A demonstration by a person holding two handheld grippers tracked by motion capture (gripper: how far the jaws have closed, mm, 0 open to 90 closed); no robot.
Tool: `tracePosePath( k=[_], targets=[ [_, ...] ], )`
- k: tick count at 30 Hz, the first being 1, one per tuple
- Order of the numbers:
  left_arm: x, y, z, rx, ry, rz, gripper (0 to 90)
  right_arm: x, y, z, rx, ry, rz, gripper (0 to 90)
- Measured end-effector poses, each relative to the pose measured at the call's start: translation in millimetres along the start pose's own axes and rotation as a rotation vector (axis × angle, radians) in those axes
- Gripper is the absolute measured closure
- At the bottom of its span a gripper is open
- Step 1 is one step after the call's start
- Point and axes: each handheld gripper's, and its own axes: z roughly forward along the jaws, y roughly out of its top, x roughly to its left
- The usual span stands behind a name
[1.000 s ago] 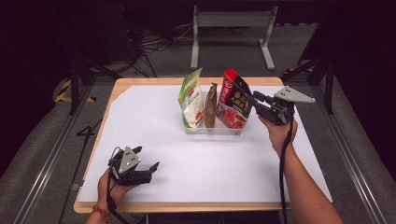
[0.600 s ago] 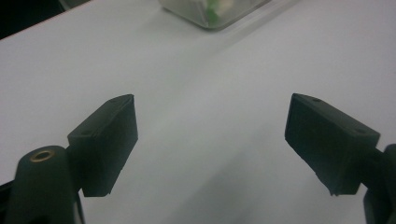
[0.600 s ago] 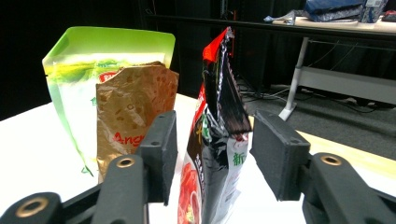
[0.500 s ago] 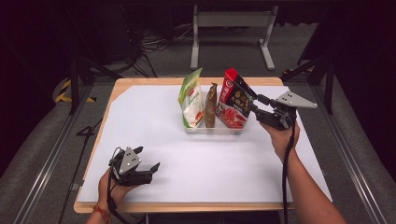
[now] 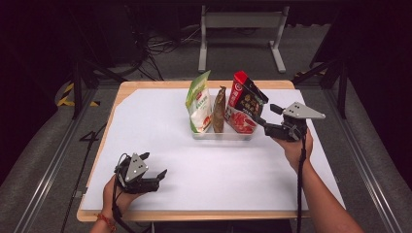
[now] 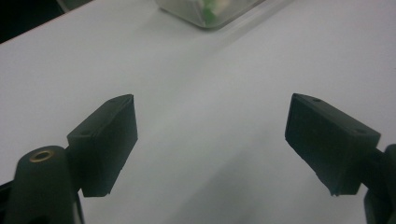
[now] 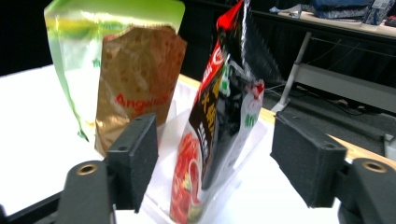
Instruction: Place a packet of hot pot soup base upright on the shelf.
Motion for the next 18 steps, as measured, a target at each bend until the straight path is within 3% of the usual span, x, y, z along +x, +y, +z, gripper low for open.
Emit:
tracePosePath(
  k=[18],
  targets=[
    [-1.3,0.5,0.1,0.005,0.004,0.003,17.3,5.2,-21.7,-17.4,0.046,0.033,-0.084,22.2]
  ],
)
